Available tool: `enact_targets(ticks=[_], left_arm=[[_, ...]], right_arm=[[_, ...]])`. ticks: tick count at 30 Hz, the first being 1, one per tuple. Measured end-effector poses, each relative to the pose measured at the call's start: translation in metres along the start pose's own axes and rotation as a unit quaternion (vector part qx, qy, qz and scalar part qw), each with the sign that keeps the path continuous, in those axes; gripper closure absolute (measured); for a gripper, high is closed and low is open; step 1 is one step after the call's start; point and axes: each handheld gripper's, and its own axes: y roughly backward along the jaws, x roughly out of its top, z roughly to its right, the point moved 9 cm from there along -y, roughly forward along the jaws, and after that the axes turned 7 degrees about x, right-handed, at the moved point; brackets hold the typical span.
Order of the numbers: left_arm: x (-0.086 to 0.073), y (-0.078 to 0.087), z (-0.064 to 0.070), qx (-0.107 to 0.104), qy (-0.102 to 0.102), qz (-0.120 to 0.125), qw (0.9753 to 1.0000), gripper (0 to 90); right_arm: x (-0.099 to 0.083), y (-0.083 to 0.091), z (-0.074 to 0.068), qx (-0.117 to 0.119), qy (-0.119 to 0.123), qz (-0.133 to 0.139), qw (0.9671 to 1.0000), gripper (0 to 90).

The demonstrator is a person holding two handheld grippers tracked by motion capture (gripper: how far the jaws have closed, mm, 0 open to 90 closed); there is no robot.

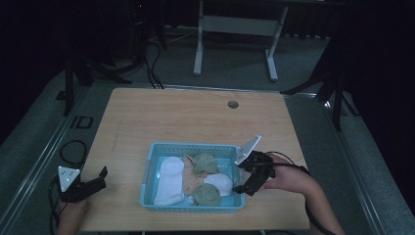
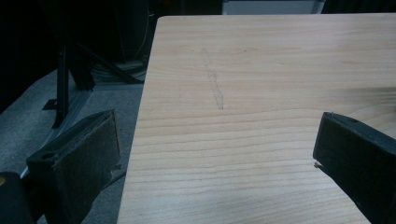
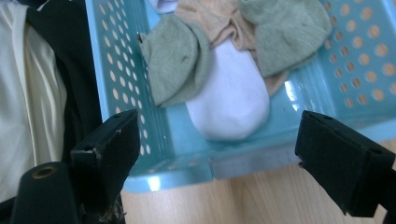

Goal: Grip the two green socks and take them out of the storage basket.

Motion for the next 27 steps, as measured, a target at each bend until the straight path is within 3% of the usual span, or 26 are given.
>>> enact_targets(ticks=[16, 27], left_arm=[[0.000, 0.000, 0.000, 0.000, -0.002, -0.001, 1.0000, 0.4], [0.000, 0.000, 0.001, 0.000, -0.003, 0.002, 1.0000, 0.4]], right_arm=[[0.019, -0.032, -0.004, 0.021, 0.014, -0.006, 0.9997, 15.6], [0.029, -0.061, -0.006, 0.022, 0.032, -0.032, 0.9988, 38.4]])
